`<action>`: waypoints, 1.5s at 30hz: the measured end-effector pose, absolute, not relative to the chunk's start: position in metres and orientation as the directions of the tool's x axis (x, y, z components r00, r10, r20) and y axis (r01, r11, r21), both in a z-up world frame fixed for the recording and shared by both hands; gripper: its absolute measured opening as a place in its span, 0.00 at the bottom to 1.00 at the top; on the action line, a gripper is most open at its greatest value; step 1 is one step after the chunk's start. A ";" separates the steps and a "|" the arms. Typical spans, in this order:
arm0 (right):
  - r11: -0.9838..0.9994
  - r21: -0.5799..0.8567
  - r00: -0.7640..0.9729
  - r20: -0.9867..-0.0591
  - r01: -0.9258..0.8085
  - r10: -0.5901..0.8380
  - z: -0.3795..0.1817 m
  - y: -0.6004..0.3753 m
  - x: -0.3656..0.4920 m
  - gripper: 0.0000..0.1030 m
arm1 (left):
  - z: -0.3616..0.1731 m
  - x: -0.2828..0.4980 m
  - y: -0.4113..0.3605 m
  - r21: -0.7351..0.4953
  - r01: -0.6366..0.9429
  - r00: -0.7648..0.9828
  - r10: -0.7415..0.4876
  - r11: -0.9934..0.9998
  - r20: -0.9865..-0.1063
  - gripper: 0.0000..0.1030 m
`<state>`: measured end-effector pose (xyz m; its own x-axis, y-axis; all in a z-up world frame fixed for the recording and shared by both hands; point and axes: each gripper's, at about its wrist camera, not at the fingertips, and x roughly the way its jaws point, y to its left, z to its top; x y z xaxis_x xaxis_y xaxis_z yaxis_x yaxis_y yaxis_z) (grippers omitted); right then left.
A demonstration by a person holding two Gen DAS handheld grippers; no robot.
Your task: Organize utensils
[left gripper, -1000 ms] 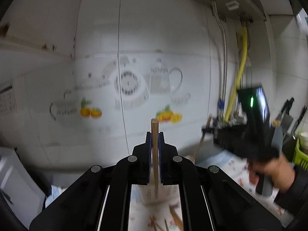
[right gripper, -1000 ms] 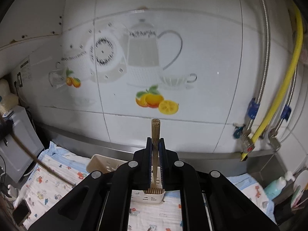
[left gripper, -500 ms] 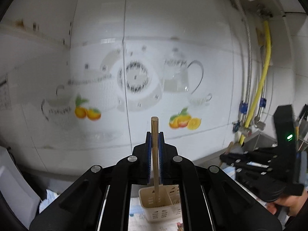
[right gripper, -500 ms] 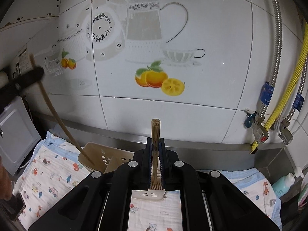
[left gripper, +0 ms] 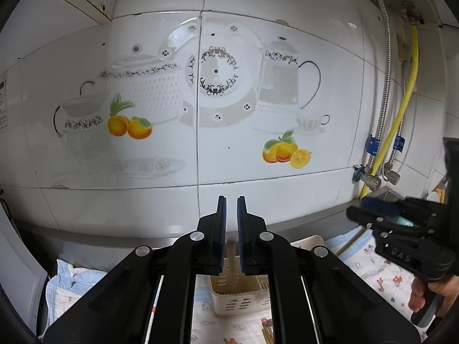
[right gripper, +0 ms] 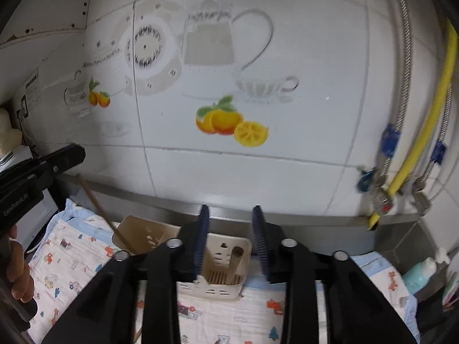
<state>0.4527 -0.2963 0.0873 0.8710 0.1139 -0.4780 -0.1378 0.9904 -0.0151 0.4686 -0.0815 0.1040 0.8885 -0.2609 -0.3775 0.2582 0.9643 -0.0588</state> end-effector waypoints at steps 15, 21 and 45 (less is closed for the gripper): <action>0.990 -0.026 0.838 -0.535 -0.142 0.106 0.041 -0.285 0.303 0.46 | 0.107 0.369 -0.037 -0.103 0.243 0.875 -0.264 0.964 -0.406 0.09; 0.992 -0.028 0.776 -0.625 -0.126 0.081 -0.034 -0.268 0.242 0.45 | 0.059 0.315 -0.015 -0.107 0.225 0.838 -0.248 0.968 -0.485 0.09; 0.989 0.149 0.696 -0.710 -0.002 0.108 -0.142 -0.241 0.196 0.25 | -0.084 0.221 0.018 -0.220 0.093 0.706 -0.220 0.971 -0.673 0.09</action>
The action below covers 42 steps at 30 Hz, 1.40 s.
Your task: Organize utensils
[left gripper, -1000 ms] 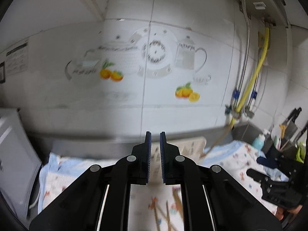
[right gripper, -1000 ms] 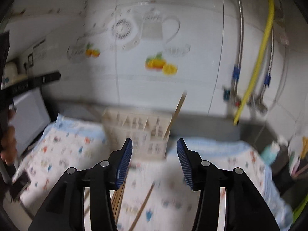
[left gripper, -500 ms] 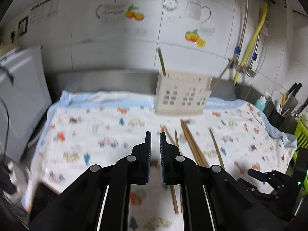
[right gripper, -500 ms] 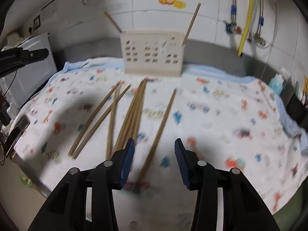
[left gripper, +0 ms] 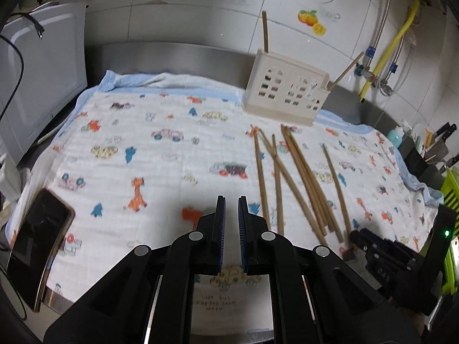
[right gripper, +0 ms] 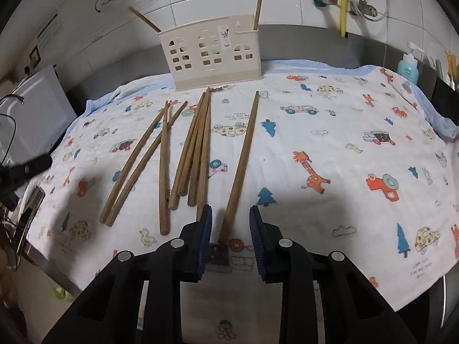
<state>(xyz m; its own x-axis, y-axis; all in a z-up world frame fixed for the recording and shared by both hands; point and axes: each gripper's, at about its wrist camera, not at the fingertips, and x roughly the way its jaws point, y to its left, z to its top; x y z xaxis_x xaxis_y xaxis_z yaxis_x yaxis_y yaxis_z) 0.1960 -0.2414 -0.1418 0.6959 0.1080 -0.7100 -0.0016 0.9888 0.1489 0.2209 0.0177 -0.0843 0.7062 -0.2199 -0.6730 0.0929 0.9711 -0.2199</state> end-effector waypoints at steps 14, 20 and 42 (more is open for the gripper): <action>0.999 0.053 0.707 -0.706 0.009 0.031 -0.150 -0.248 0.196 0.07 | -0.111 0.209 -0.040 -0.226 0.206 0.622 -0.306 0.952 -0.720 0.09; 0.998 0.064 0.711 -0.702 0.005 0.042 -0.149 -0.268 0.184 0.07 | -0.126 0.205 -0.070 -0.244 0.248 0.576 -0.345 0.938 -0.741 0.09; 0.990 0.139 0.717 -0.689 -0.018 0.110 -0.156 -0.299 0.172 0.07 | -0.146 0.219 -0.116 -0.137 0.241 0.585 -0.257 0.961 -0.769 0.33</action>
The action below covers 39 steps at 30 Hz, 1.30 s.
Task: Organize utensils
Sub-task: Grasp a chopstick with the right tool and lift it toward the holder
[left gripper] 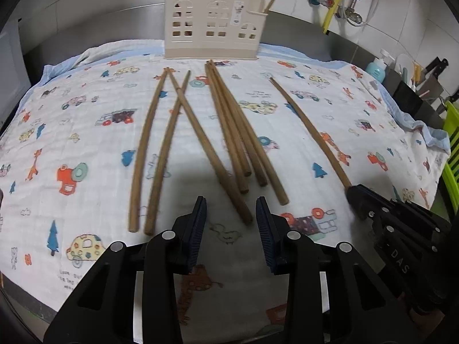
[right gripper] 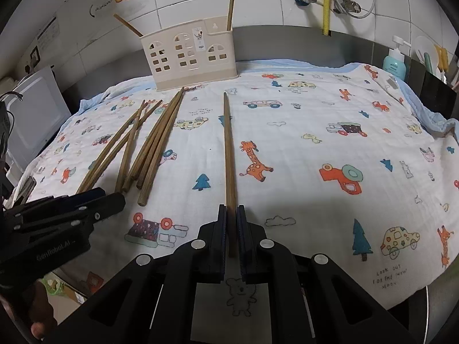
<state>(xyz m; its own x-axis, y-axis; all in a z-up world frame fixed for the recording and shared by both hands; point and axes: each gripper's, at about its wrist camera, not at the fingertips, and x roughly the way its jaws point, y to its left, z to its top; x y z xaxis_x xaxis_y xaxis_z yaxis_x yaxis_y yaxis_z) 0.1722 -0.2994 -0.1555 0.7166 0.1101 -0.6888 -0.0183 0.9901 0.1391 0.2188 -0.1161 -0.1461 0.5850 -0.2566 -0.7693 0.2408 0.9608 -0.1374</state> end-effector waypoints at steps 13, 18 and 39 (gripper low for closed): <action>0.987 0.158 0.723 -0.681 -0.012 0.118 -0.157 -0.300 0.171 0.07 | -0.142 0.222 -0.100 -0.141 0.207 0.604 -0.240 0.968 -0.760 0.25; 0.989 0.151 0.725 -0.680 -0.009 0.110 -0.156 -0.298 0.174 0.08 | -0.147 0.233 -0.107 -0.142 0.209 0.595 -0.242 0.967 -0.766 0.16; 0.994 0.100 0.803 -0.588 -0.050 0.100 -0.099 -0.295 0.167 0.07 | -0.081 0.222 -0.076 -0.075 0.255 0.702 -0.238 0.964 -0.671 0.06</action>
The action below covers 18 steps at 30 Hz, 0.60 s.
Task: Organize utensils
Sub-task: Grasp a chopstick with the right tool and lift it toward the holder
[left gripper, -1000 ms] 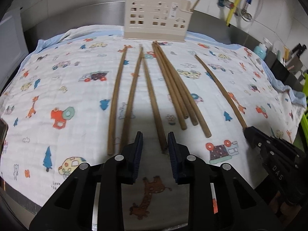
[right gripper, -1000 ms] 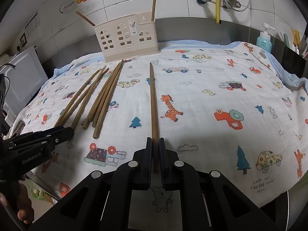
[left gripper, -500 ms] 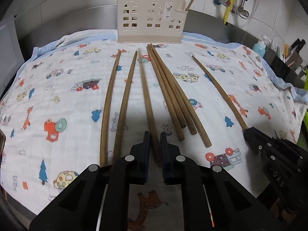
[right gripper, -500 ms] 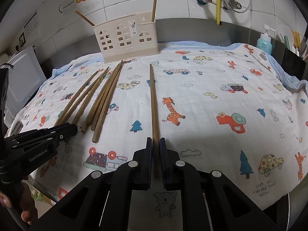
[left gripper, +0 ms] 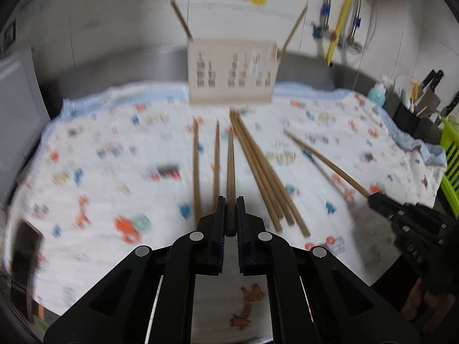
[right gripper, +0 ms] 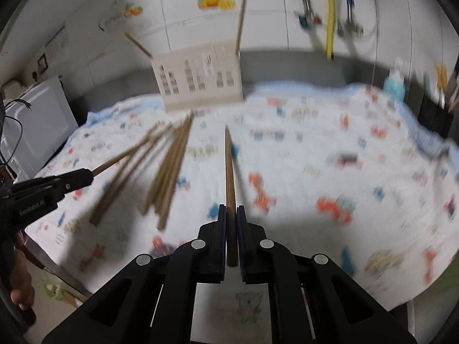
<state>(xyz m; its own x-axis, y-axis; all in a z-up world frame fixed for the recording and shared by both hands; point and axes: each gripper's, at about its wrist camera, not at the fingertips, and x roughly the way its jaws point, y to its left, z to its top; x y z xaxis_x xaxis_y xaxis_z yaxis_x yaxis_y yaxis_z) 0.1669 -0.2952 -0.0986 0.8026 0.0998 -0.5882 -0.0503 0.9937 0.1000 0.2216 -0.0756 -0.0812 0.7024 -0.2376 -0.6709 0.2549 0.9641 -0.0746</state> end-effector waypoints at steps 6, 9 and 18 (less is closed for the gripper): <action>0.993 0.028 0.868 -0.484 -0.113 0.113 -0.033 -0.292 0.177 0.07 | -0.037 0.229 -0.061 -0.084 0.282 0.757 -0.276 0.956 -0.593 0.06; 0.986 0.017 0.868 -0.473 -0.166 0.154 -0.009 -0.291 0.191 0.07 | -0.019 0.242 -0.055 -0.087 0.300 0.768 -0.294 0.950 -0.569 0.06; 0.967 0.010 0.838 -0.497 -0.254 0.225 0.053 -0.289 0.256 0.07 | 0.011 0.278 -0.051 -0.079 0.341 0.773 -0.328 0.937 -0.543 0.06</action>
<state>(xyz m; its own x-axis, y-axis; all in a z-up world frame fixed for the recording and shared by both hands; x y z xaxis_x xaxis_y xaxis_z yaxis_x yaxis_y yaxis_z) 0.2555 -0.2892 0.0528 0.8378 0.2253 -0.4974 -0.2543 0.9671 0.0097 0.2776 -0.0511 0.0111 0.7734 -0.3277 -0.5426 0.3412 0.9366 -0.0793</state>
